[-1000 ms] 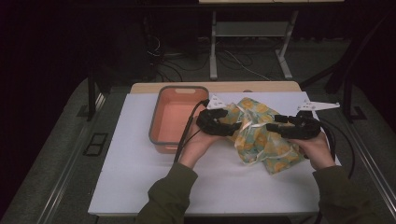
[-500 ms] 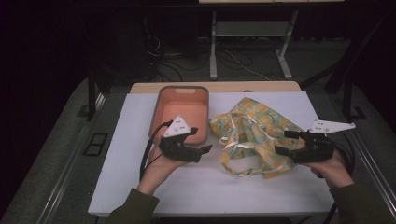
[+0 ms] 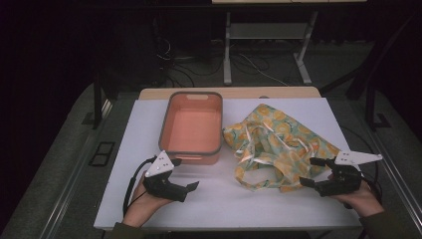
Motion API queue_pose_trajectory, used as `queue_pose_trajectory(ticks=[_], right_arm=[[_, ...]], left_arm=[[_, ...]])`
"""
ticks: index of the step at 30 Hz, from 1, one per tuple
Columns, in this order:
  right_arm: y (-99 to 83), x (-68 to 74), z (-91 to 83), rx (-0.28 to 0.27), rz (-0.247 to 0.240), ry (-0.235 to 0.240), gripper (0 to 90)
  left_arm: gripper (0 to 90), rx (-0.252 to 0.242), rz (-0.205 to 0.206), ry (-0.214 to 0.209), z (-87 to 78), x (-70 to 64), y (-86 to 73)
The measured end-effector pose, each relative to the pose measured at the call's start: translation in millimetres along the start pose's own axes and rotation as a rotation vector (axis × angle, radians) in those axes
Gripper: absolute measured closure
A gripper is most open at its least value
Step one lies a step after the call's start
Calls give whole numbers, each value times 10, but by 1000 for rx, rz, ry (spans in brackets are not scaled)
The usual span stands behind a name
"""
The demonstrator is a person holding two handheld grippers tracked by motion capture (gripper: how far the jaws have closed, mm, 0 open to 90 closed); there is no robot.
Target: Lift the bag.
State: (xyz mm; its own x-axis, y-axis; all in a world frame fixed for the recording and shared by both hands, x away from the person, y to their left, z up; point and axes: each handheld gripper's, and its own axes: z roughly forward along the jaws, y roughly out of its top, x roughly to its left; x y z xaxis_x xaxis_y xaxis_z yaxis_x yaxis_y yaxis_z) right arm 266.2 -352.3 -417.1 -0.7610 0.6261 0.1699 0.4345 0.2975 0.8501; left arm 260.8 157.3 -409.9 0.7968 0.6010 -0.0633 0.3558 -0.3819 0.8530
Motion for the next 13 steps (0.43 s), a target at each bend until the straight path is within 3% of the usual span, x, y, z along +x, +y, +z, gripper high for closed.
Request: queue_pose_trajectory(ticks=[6,13], right_arm=[[-111,-2,26,40,-6,-10,116],[-105,-9,30,34,-4,-12,116]], left_arm=[[0,31,-6,-2,29,22,-101],[0,32,-12,2,29,38,-107]])
